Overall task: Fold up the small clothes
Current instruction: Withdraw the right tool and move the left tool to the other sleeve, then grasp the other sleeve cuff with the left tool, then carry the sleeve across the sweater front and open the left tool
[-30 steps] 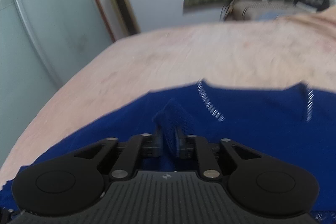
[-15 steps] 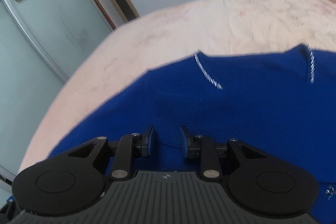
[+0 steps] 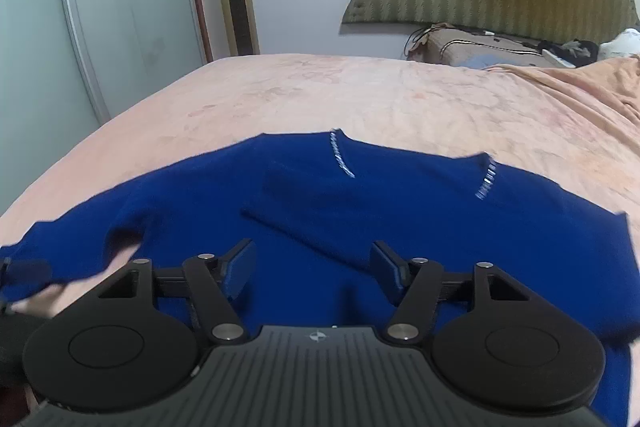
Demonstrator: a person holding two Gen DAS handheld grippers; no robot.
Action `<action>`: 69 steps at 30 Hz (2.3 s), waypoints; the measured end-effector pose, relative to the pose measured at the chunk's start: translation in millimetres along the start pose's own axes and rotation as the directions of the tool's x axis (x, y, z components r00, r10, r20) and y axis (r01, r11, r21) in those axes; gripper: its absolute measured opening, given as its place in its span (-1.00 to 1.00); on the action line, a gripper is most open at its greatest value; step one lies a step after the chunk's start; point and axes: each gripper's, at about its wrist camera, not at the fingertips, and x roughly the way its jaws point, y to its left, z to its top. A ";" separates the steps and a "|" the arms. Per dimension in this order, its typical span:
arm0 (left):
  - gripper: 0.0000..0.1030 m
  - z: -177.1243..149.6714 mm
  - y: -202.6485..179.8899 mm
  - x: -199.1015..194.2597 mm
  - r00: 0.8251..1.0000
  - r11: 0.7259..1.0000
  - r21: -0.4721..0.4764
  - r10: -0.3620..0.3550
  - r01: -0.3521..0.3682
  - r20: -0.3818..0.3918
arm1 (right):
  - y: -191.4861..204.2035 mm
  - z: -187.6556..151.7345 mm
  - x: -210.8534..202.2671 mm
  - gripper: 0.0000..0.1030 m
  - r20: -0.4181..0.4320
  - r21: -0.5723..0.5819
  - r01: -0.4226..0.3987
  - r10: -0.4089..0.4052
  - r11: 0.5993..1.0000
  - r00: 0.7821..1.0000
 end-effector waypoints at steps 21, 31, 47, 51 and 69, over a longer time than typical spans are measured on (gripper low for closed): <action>1.00 -45.4 128.4 -36.1 0.978 0.901 -0.400 0.206 -0.171 0.045 | -27.3 -53.3 -43.1 0.44 -0.002 0.112 -0.040 0.040 0.993 0.999; 0.99 -118.1 255.7 -37.6 0.994 0.528 -0.842 -0.051 0.109 0.097 | -22.3 -54.6 -43.8 0.49 0.003 0.111 -0.068 0.068 0.991 0.998; -0.58 -127.9 309.5 -3.2 0.972 0.235 -0.945 -0.010 0.229 0.233 | -24.6 -58.3 -40.6 0.53 -0.003 0.131 -0.050 0.050 0.990 0.999; -0.86 -116.0 304.7 2.1 0.977 0.283 -0.936 -0.023 0.208 0.210 | -24.5 -59.5 -39.1 0.54 -0.008 0.125 -0.053 0.055 0.991 0.998; -0.88 73.8 221.4 -29.5 0.874 0.790 -0.595 0.386 -0.148 0.296 | -57.4 -64.6 -42.2 0.56 -0.002 0.193 0.005 -0.005 0.981 1.000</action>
